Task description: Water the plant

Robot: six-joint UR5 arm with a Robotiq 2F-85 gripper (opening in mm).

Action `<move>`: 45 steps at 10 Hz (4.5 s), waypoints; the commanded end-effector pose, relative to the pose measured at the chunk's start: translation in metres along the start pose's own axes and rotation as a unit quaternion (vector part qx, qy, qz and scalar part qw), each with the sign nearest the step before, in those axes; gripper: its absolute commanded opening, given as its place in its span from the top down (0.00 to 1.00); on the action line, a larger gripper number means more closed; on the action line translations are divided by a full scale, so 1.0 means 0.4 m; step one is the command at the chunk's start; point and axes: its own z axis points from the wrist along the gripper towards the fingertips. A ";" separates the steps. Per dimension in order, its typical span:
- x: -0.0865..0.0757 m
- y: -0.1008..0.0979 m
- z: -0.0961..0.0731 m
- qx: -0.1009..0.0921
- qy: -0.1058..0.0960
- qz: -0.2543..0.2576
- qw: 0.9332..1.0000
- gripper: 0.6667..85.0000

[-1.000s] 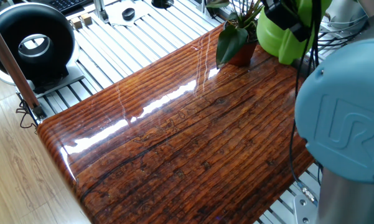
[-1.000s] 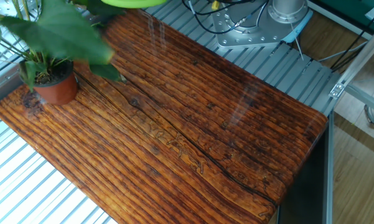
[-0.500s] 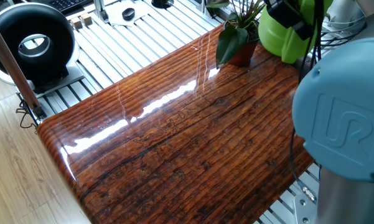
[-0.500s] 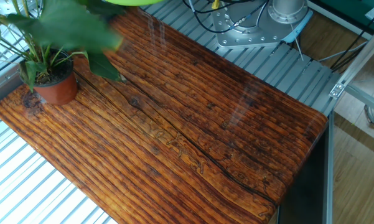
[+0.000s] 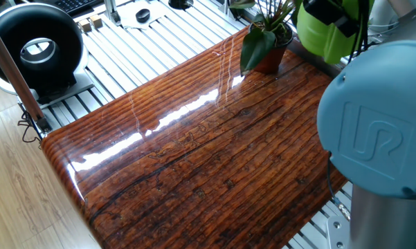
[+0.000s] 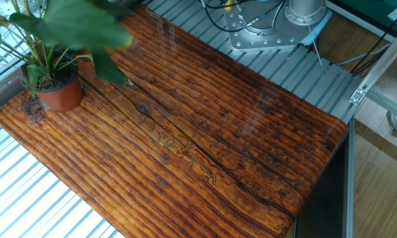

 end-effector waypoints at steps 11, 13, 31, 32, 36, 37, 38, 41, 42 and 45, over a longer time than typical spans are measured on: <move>0.008 -0.013 -0.001 0.010 0.005 -0.012 1.000 0.99; 0.012 -0.011 -0.001 0.008 0.008 -0.020 1.000 0.99; -0.056 0.023 0.014 0.039 -0.026 0.001 0.999 0.99; -0.067 0.019 0.013 0.043 -0.035 0.003 0.998 0.99; -0.125 0.125 -0.045 0.019 -0.063 0.010 0.998 0.99; -0.141 0.152 -0.050 0.013 -0.072 0.007 0.997 0.99; -0.145 0.174 -0.055 0.010 -0.073 0.010 0.997 0.99; -0.174 0.235 -0.064 0.011 -0.077 0.008 0.997 0.99; -0.193 0.258 -0.064 0.001 -0.084 0.000 0.996 0.99; -0.215 0.245 -0.050 -0.006 -0.054 -0.025 0.998 0.99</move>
